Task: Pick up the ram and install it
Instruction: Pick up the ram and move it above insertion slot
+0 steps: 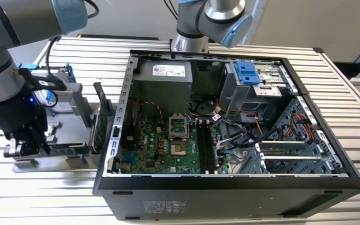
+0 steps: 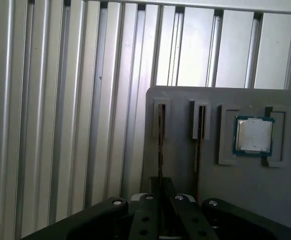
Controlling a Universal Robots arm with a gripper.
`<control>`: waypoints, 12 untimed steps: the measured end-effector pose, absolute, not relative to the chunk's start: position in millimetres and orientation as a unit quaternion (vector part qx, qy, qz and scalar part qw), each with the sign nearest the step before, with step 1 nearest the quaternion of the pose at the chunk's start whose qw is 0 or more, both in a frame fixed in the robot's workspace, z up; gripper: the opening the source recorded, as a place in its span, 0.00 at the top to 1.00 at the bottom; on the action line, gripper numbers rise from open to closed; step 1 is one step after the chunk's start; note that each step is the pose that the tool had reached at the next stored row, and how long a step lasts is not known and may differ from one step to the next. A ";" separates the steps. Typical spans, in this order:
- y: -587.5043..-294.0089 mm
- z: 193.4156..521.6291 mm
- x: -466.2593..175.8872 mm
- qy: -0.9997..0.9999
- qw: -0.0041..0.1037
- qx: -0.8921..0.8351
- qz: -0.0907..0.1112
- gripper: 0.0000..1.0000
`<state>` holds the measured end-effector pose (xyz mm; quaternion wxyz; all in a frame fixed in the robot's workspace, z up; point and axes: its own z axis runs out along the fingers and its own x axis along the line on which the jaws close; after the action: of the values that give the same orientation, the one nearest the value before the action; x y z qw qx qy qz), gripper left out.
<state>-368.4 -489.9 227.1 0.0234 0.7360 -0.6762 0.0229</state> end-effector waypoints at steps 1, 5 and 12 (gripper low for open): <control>-489.9 227.6 -368.4 -0.676 0.023 0.736 0.023 1.00; -489.9 229.1 -368.4 -0.676 0.023 0.736 0.023 1.00; -489.9 234.0 -368.4 -0.676 0.023 0.736 0.023 1.00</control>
<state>-368.4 -489.9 234.0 0.0234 0.7360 -0.6762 0.0229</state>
